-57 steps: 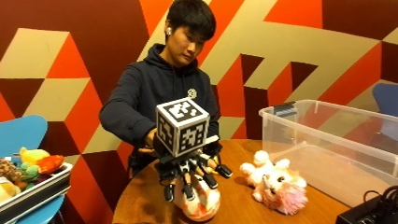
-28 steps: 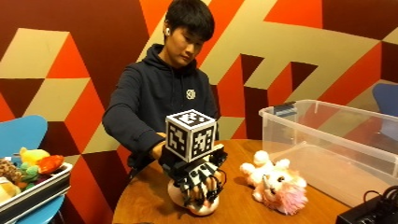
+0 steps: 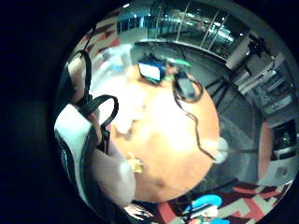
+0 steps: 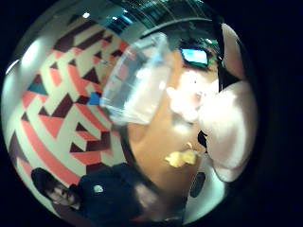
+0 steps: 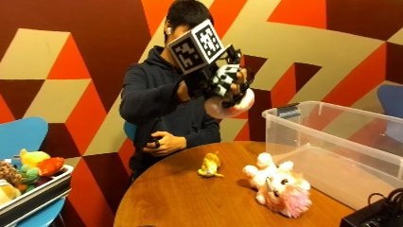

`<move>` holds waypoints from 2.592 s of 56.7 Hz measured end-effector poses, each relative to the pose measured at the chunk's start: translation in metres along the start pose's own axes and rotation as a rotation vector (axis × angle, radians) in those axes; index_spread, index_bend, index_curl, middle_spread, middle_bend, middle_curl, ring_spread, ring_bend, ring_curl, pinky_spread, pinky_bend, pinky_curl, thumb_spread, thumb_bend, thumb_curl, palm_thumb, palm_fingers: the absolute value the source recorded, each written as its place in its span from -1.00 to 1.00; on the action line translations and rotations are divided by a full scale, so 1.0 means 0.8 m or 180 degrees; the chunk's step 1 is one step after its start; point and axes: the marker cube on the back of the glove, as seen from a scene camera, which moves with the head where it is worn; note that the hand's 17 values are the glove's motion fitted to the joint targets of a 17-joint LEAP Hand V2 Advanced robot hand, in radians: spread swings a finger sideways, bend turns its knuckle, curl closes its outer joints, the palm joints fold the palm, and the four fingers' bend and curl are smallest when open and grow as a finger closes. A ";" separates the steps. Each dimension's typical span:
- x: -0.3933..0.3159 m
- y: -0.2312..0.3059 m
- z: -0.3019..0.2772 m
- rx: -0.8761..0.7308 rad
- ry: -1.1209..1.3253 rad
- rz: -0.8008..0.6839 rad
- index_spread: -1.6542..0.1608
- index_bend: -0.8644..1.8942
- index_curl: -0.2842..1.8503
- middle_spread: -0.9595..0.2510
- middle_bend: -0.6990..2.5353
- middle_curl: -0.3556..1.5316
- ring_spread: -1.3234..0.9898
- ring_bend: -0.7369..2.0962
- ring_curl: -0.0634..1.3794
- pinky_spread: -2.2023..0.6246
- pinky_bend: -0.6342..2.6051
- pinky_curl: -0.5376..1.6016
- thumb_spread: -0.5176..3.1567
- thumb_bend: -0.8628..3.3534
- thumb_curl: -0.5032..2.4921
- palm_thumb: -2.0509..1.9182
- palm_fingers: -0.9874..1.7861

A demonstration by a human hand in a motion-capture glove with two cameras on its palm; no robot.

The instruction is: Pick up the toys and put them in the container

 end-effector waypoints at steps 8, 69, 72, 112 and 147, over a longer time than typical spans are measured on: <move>-0.078 -0.035 -0.017 0.0343 -0.0554 -0.0256 0.34 0.16 -0.08 -0.05 -0.07 -0.13 -0.25 0.30 -0.05 0.28 0.06 -0.07 -0.64 -0.42 -0.08 0.43 0.32; -0.154 -0.022 0.048 -0.0342 -0.0528 -0.0187 0.50 -0.25 -0.25 0.62 -0.46 -0.24 0.16 -0.38 -0.49 0.60 -0.09 -0.19 0.02 -0.58 -0.32 0.17 -0.37; -0.151 -0.009 0.039 -0.0250 -0.0461 -0.0167 0.51 -0.24 -0.26 0.63 -0.46 -0.24 0.17 -0.38 -0.51 0.61 -0.09 -0.19 0.03 -0.58 -0.33 0.17 -0.36; 0.029 -0.042 0.250 -0.1448 0.0383 0.1085 0.59 -0.26 -0.27 0.66 -0.48 -0.24 0.20 -0.33 -0.58 0.61 -0.09 -0.19 0.10 -0.59 -0.40 0.19 -0.32; 0.046 -0.055 0.278 -0.1205 0.1121 0.1184 0.44 -0.14 -0.29 0.40 -0.21 -0.28 -0.11 0.40 -0.12 0.27 0.08 -0.11 -0.37 -0.51 -0.09 0.50 0.37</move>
